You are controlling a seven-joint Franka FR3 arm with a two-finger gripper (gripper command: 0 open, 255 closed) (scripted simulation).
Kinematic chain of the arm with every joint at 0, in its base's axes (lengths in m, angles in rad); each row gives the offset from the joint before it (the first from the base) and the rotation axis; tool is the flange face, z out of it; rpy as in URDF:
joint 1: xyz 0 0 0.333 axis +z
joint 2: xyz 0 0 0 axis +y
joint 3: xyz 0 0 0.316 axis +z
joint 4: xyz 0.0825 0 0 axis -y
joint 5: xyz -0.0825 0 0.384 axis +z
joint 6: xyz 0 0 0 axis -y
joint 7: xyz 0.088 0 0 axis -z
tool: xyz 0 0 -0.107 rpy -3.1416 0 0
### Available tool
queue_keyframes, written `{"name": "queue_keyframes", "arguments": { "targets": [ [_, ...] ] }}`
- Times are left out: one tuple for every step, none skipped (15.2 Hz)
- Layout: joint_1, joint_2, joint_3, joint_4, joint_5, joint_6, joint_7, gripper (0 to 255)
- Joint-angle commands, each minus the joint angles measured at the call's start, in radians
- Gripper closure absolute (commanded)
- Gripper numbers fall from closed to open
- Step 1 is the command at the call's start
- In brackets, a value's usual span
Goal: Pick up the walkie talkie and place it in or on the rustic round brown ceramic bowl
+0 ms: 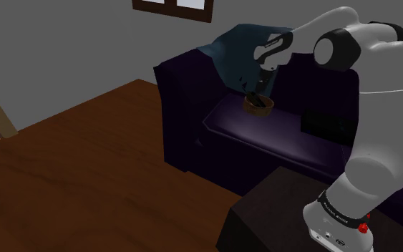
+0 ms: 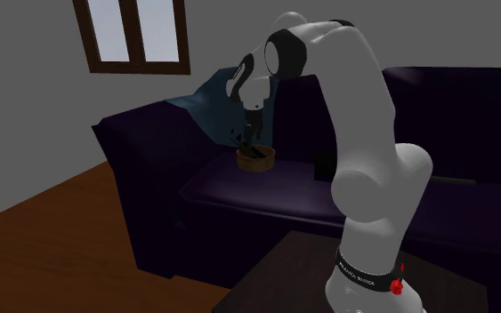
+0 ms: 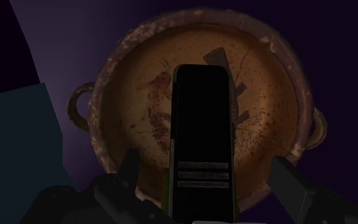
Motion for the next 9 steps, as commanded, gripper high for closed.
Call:
{"name": "queue_keyframes", "arguments": {
  "targets": [
    [0.004, -0.025, -0.006, 0.022, -0.01, -0.046, 0.006, 0],
    [0.005, -0.036, -0.009, 0.033, -0.015, -0.067, 0.009, 0],
    [0.005, -0.036, -0.009, 0.033, -0.015, -0.067, 0.009, 0],
    [0.005, -0.036, -0.009, 0.032, -0.015, -0.067, 0.009, 0],
    [0.005, -0.036, -0.009, 0.033, -0.015, -0.067, 0.009, 0],
    [0.005, -0.036, -0.009, 0.033, -0.015, -0.067, 0.009, 0],
    [0.005, -0.036, -0.009, 0.033, -0.015, -0.067, 0.009, 0],
    [0.005, -0.036, -0.009, 0.033, -0.015, -0.067, 0.009, 0],
    [0.005, -0.036, -0.009, 0.033, -0.015, -0.067, 0.009, 0]
  ]
}}
